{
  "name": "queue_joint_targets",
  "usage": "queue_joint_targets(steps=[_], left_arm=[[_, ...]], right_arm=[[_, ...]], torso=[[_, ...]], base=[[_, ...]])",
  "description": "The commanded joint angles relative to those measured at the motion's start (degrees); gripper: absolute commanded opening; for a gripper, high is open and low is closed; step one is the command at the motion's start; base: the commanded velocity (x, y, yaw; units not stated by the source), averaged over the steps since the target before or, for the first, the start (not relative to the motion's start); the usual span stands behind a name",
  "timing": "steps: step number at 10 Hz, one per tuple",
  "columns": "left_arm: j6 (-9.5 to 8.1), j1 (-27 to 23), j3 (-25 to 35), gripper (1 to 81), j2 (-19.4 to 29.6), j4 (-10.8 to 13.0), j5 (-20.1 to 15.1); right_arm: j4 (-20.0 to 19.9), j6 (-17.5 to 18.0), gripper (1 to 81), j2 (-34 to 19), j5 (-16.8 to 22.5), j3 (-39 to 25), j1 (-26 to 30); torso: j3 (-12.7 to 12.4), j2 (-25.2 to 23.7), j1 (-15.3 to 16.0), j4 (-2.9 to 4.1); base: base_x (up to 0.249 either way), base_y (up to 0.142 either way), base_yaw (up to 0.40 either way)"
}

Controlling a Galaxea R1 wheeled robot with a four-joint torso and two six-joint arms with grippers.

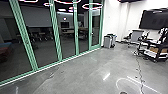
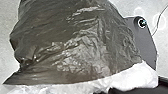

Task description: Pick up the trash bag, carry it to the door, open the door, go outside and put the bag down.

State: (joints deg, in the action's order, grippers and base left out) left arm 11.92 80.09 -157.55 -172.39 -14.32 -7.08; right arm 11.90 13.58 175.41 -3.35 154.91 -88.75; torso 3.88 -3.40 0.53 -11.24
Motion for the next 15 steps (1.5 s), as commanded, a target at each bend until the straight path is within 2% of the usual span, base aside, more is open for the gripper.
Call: queue_joint_targets(steps=[1, 10, 15], left_arm=[[0.29, -3.6, -0.1, 1.0, 0.1, 0.4, -3.4], [0.21, -3.8, -0.6, 1.0, 0.0, 0.3, -3.3], [0.29, -3.8, -0.6, 1.0, 0.0, 0.3, -3.3]], right_arm=[[0.5, 0.1, 81.1, 0.4, 2.6, -0.2, 2.7], [0.6, 0.1, 81.1, 0.4, 2.7, -0.1, 2.9], [0.5, 0.1, 81.1, 0.4, 2.6, -0.1, 2.8]], torso=[[0.0, 0.0, 0.0, 0.0], [0.0, 0.0, 0.0, 0.0], [0.0, 0.0, -0.1, 0.0]], base=[[-0.066, 0.0, 0.0], [0.0, 0.0, 0.0], [0.097, 0.0, 0.0]])
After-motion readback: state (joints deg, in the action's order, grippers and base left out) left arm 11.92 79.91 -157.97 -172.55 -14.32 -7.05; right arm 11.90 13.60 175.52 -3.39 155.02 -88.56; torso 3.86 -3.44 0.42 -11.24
